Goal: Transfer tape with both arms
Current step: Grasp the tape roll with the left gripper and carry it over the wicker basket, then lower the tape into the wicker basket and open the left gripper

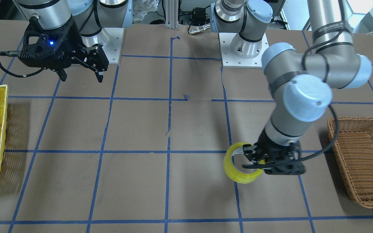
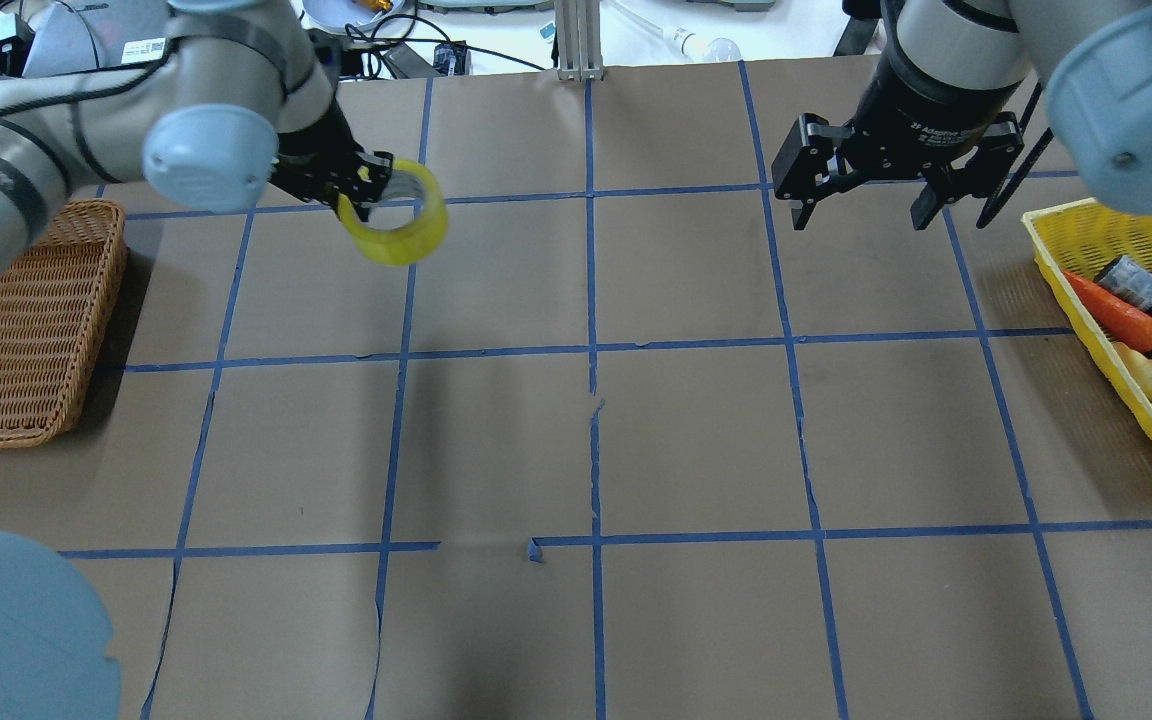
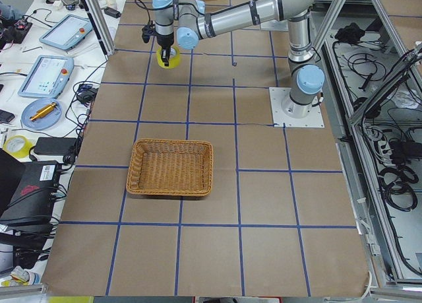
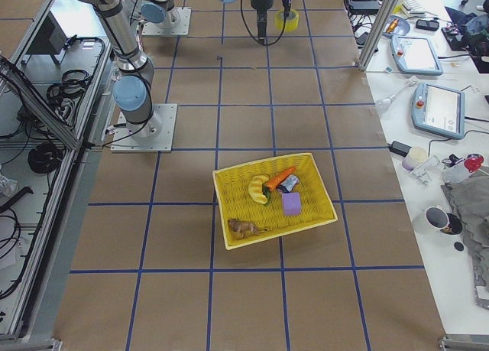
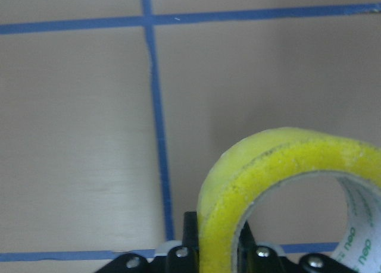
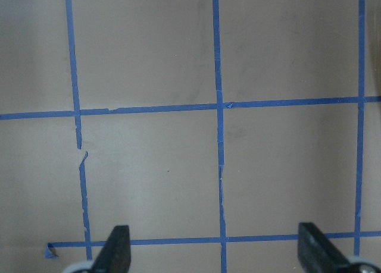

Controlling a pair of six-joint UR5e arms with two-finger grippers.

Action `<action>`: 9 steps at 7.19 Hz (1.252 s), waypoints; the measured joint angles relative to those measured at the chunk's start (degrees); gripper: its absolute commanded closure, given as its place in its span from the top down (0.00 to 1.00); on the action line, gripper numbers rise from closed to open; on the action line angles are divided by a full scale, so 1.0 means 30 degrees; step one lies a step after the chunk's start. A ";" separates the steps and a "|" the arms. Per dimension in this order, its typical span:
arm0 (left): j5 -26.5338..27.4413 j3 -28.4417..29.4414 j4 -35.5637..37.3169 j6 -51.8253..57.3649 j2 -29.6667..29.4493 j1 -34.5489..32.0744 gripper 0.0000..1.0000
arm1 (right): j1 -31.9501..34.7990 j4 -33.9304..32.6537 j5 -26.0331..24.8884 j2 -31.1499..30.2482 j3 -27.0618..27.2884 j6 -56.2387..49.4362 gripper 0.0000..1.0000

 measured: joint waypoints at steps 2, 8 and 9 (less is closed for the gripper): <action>0.0263 0.1187 -0.1647 0.4649 0.0074 0.3786 0.04 | -0.0017 0.0012 -0.0031 0.0012 0.0010 -0.0024 1.00; -0.0591 0.1164 0.1163 1.4471 -0.2888 1.2453 0.18 | -0.0009 -0.0028 -0.0521 -0.0063 0.0424 -0.0061 1.00; -0.0931 0.1163 0.1592 1.4979 -0.3526 1.2801 0.44 | -0.0008 -0.0046 -0.0659 -0.0059 0.0444 -0.0067 1.00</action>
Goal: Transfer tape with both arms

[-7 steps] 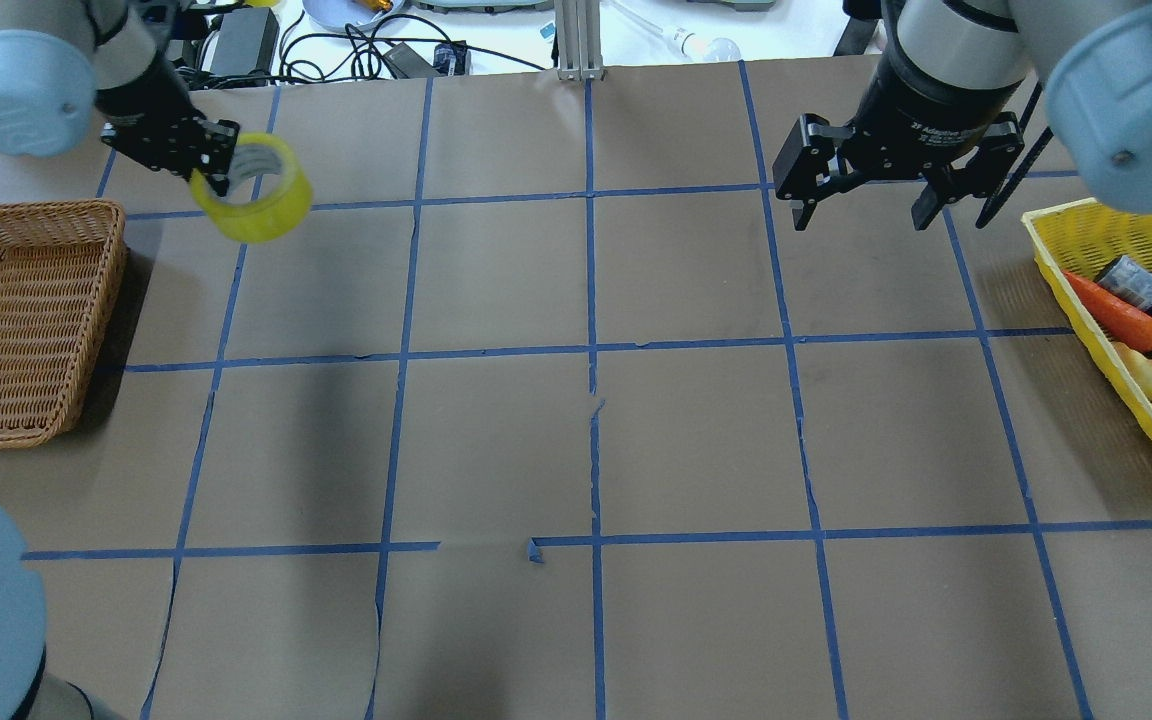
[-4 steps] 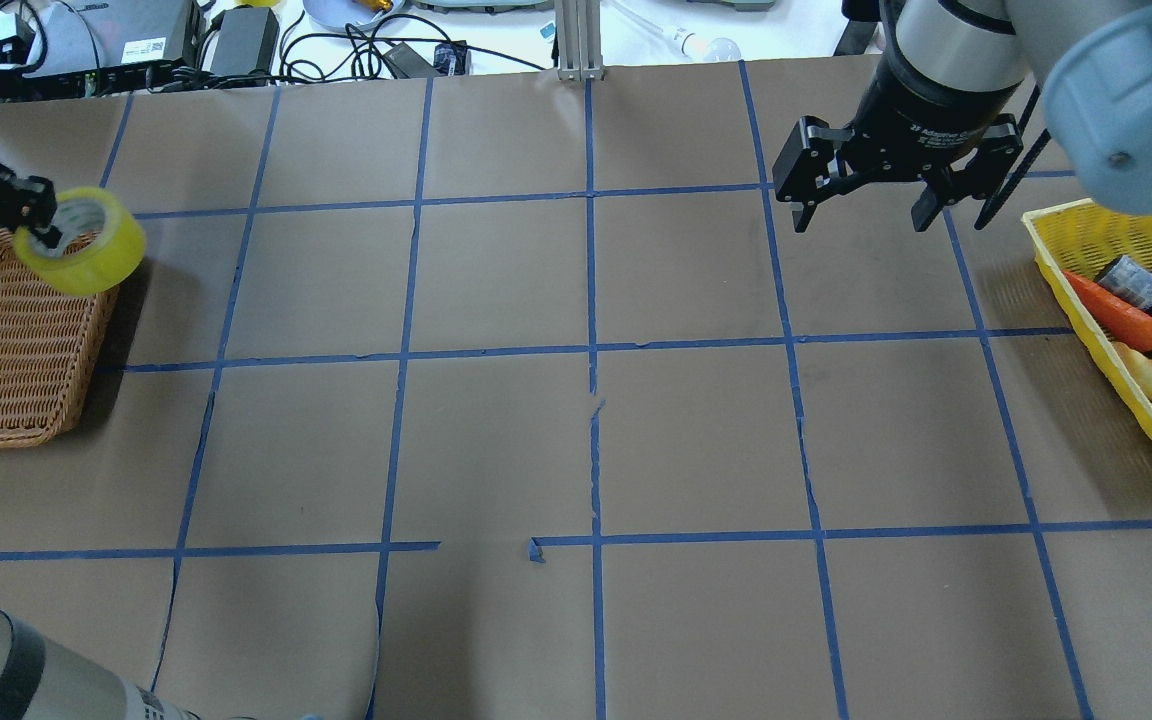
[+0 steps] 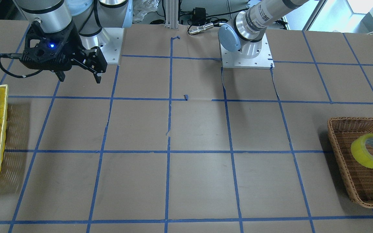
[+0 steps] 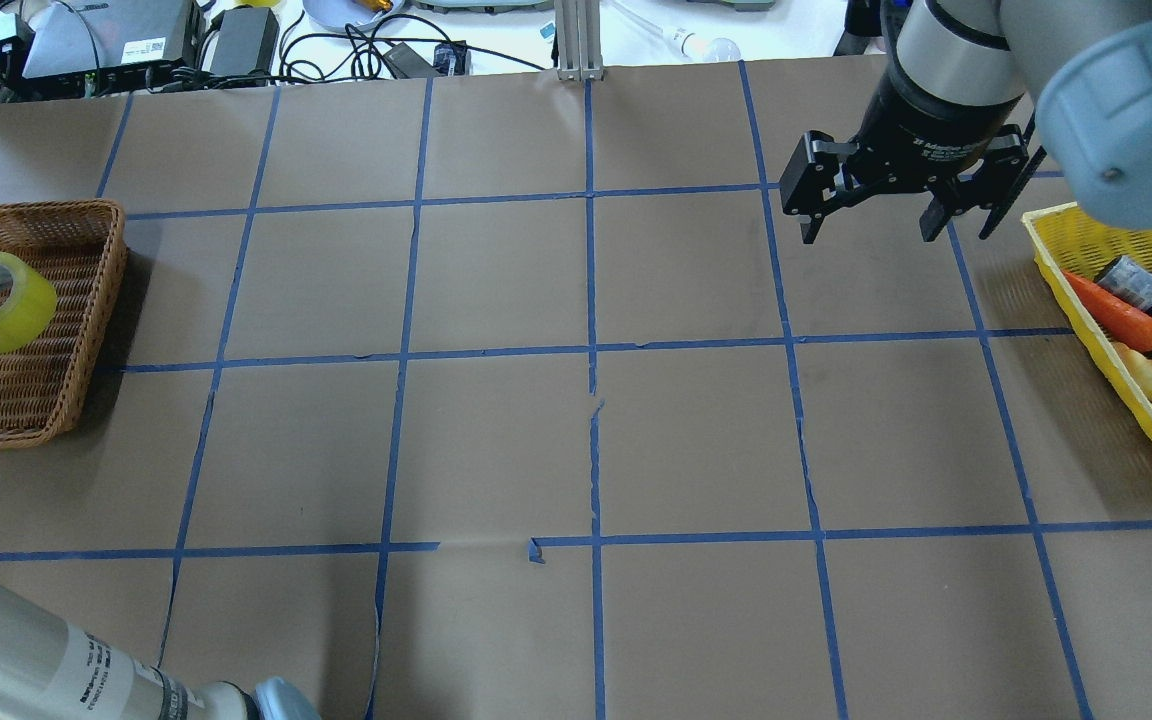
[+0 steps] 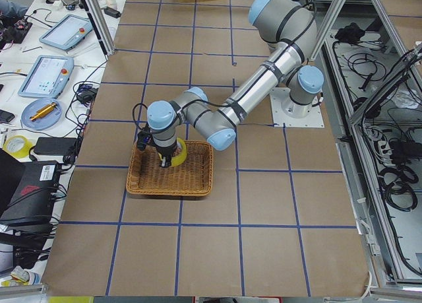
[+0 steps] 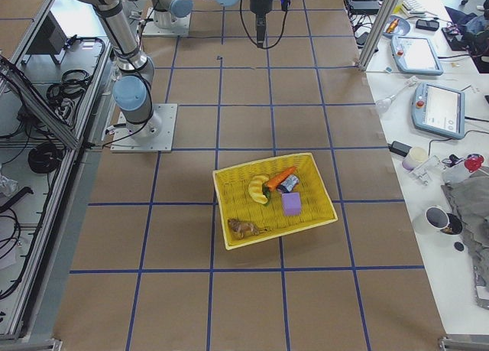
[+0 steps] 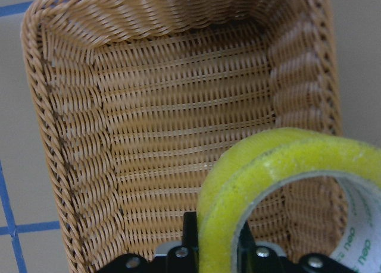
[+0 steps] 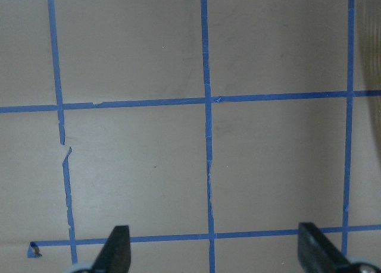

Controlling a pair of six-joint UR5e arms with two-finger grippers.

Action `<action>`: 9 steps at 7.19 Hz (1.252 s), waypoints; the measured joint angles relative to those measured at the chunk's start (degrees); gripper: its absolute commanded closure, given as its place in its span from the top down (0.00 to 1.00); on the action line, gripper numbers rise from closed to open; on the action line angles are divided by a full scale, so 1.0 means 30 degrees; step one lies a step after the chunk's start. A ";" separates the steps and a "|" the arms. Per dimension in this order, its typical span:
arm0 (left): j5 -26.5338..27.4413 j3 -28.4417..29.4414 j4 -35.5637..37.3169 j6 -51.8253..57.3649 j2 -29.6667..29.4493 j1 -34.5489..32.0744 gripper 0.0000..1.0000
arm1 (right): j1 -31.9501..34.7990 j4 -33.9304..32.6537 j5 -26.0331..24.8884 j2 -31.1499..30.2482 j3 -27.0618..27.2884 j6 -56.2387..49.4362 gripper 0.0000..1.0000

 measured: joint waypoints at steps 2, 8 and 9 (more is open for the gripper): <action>-0.0614 -0.0326 0.0951 0.0393 -0.0852 0.0207 0.79 | -0.0008 -0.0040 -0.0108 0.0007 0.0022 -0.0003 1.00; 0.0650 -0.0366 -0.3822 -0.4883 0.3581 -0.3923 0.94 | 0.0017 -0.0148 -0.0305 0.0007 0.0026 -0.0023 1.00; 0.0834 -0.0444 -0.5022 -0.7221 0.4962 -0.5750 0.94 | -0.0001 -0.0090 -0.0285 -0.0009 -0.0002 -0.0107 1.00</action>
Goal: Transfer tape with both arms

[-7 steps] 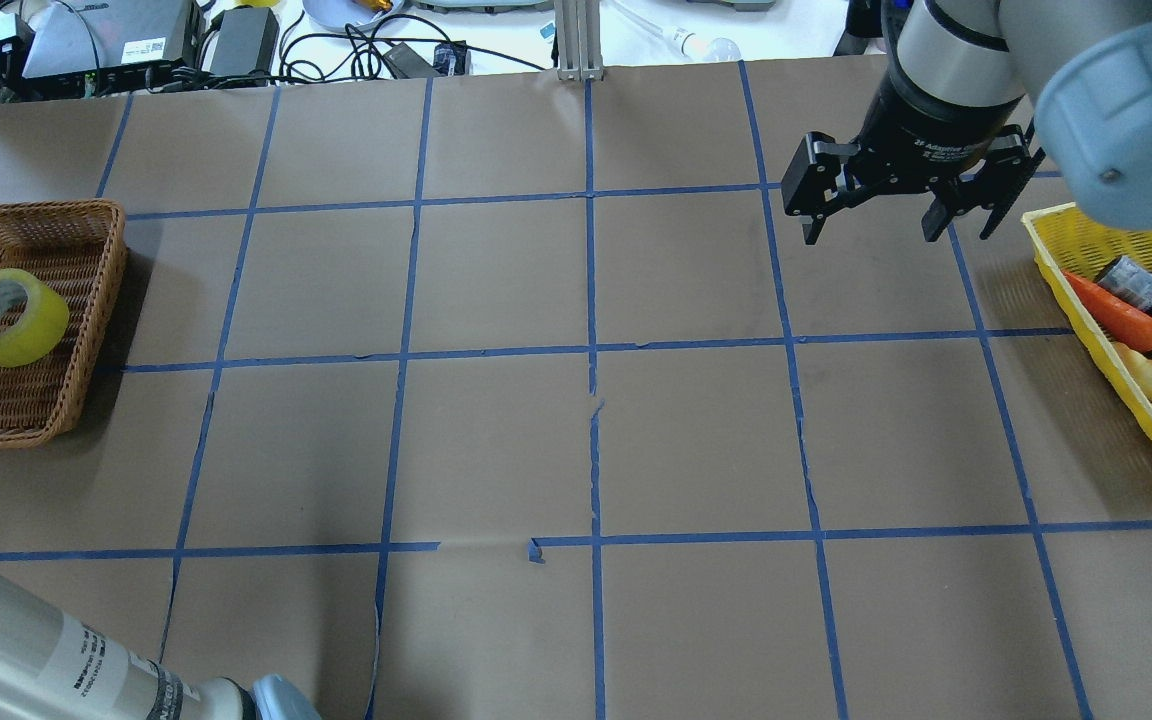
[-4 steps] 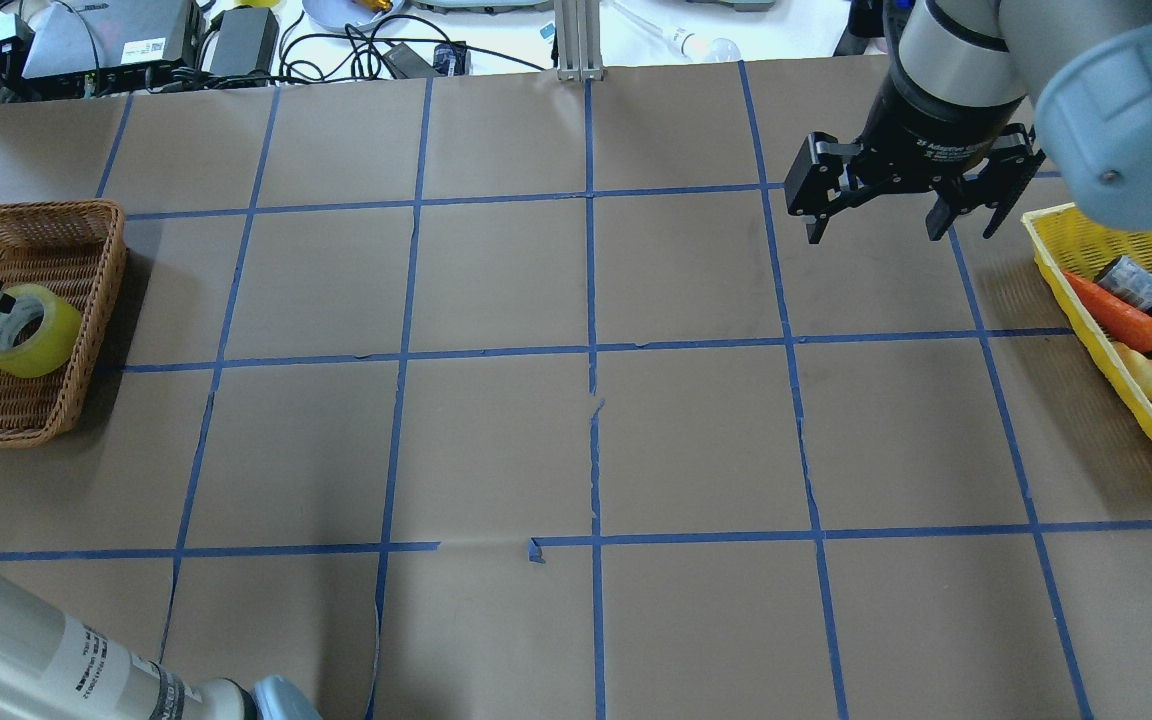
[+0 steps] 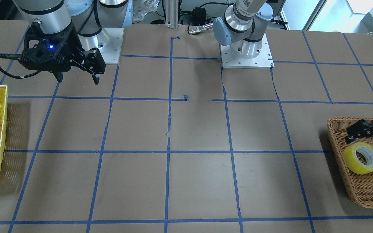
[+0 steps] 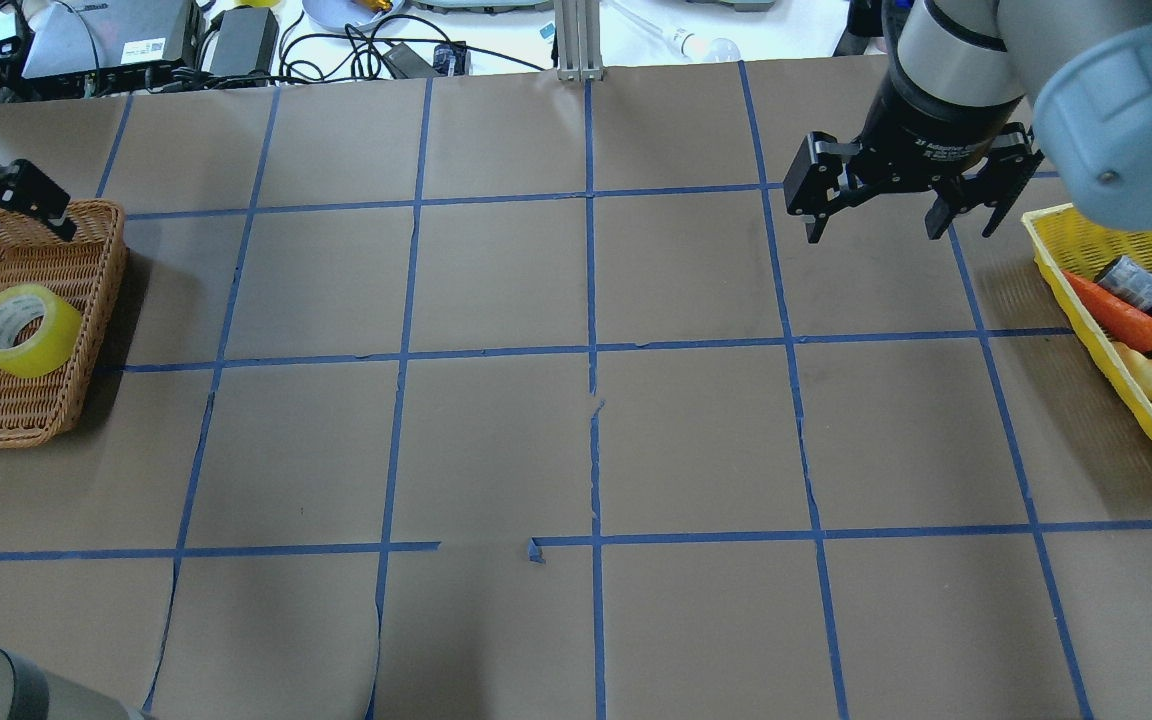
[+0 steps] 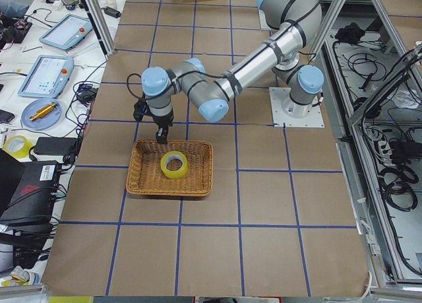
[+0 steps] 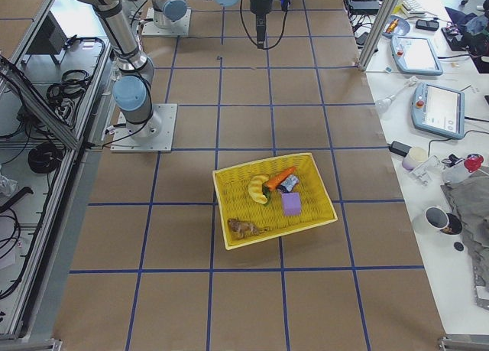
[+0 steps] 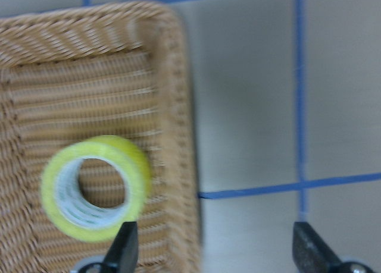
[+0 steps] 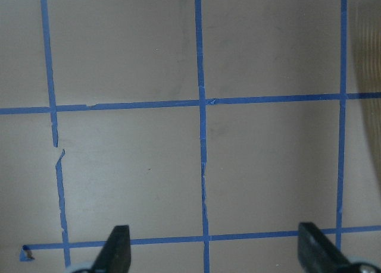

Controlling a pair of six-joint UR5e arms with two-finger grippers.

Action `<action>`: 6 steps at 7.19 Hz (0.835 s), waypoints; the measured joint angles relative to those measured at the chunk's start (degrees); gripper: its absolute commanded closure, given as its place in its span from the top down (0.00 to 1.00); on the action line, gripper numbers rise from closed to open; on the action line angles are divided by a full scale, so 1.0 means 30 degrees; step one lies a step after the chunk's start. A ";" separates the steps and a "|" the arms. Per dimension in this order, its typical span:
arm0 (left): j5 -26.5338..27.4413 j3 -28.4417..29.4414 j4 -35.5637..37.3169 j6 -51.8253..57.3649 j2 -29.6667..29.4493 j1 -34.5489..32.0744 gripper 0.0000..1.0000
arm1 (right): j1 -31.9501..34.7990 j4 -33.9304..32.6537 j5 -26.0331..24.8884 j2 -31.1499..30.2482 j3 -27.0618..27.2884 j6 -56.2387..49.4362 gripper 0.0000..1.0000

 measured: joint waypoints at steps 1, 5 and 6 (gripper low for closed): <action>0.0047 -0.0173 -0.0962 -0.2468 0.1248 -0.1844 0.97 | -0.0043 0.0179 0.0044 -0.0020 -0.0049 -0.0435 1.00; -0.0076 -0.1305 -0.2008 -0.9928 0.4653 -0.8198 1.00 | -0.0121 0.1207 0.0212 -0.0127 -0.0250 -0.2623 1.00; -0.0017 -0.1724 -0.1997 -1.0190 0.5002 -0.8630 1.00 | -0.0125 0.1312 0.0287 -0.0146 -0.0254 -0.2733 1.00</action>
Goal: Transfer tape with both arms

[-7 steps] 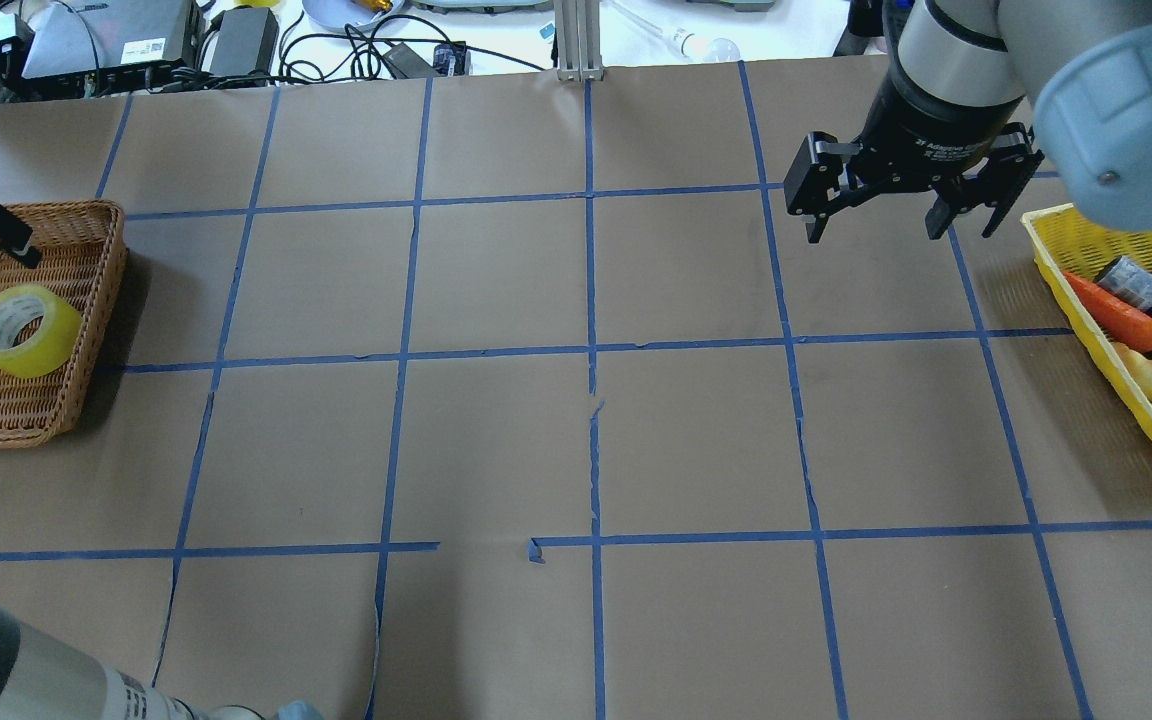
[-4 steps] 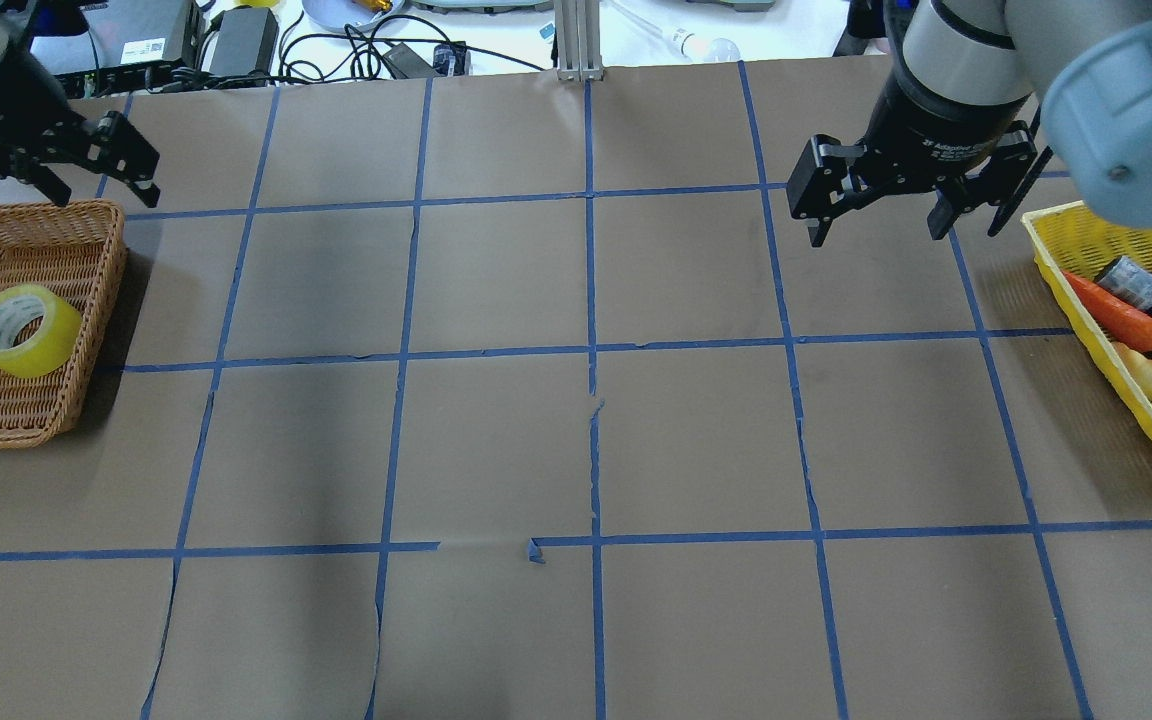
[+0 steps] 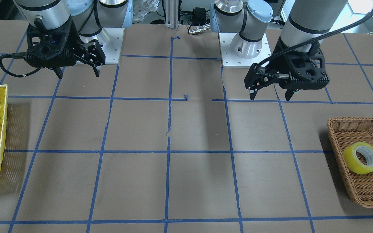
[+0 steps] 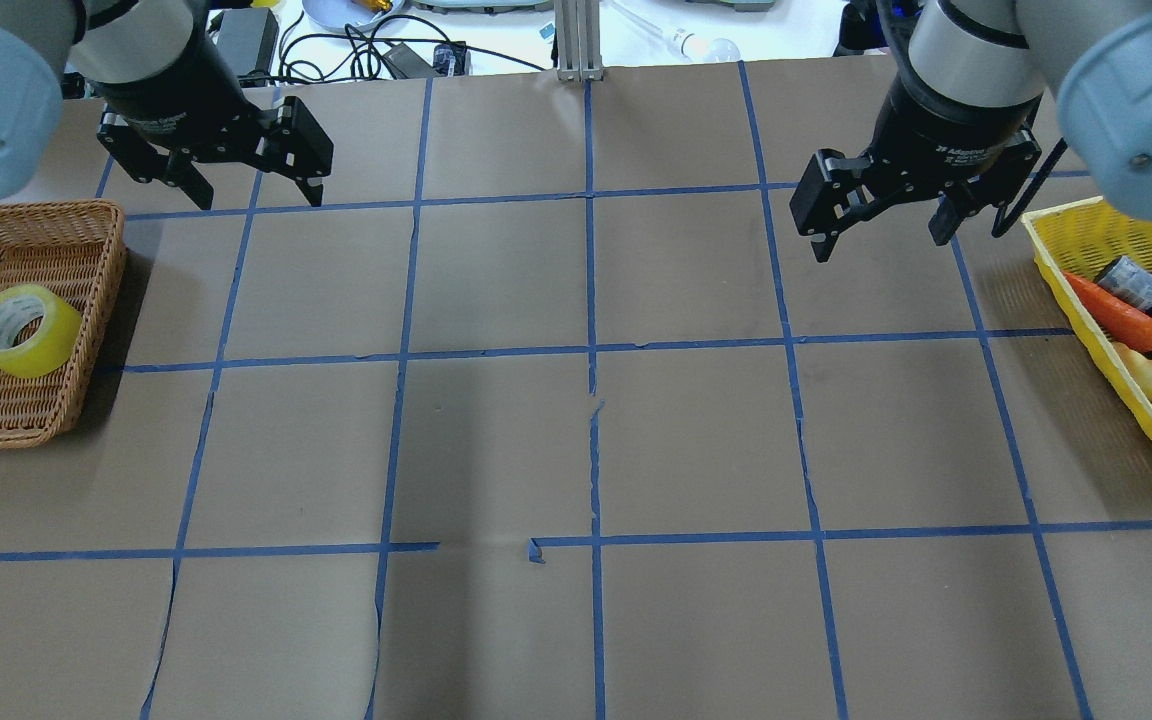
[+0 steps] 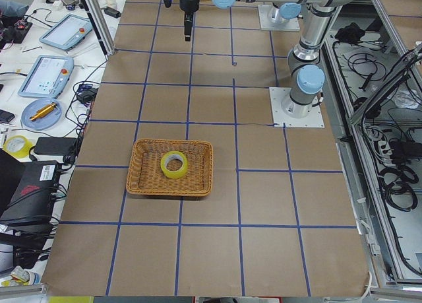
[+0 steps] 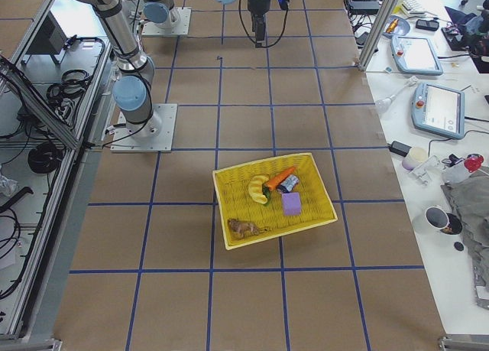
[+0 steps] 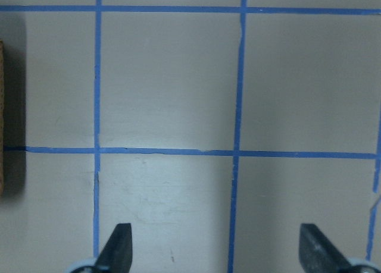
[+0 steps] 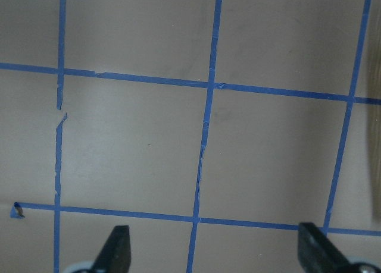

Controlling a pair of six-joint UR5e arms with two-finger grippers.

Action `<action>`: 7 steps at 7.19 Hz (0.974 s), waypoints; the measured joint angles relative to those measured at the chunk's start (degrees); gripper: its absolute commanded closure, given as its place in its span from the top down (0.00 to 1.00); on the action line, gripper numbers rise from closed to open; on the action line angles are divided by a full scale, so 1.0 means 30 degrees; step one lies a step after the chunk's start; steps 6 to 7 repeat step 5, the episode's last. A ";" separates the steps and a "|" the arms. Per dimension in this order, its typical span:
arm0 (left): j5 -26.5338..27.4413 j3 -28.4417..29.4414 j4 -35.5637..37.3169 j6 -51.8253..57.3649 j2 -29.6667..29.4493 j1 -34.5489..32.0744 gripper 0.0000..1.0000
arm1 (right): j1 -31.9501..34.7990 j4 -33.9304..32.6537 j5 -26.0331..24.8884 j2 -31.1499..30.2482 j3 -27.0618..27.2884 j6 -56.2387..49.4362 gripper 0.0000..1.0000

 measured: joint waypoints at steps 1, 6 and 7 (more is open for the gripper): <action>0.0092 -0.0320 0.0021 -0.0064 0.0255 -0.0083 1.00 | -0.0011 0.0027 0.0007 -0.0008 0.0002 -0.0097 1.00; -0.0016 -0.0648 -0.0008 -0.0171 0.0840 -0.0133 1.00 | -0.0112 -0.0028 -0.0218 -0.0015 0.0006 -0.0180 1.00; -0.0016 -0.0648 -0.0008 -0.0171 0.0840 -0.0133 1.00 | -0.0112 -0.0028 -0.0218 -0.0015 0.0006 -0.0180 1.00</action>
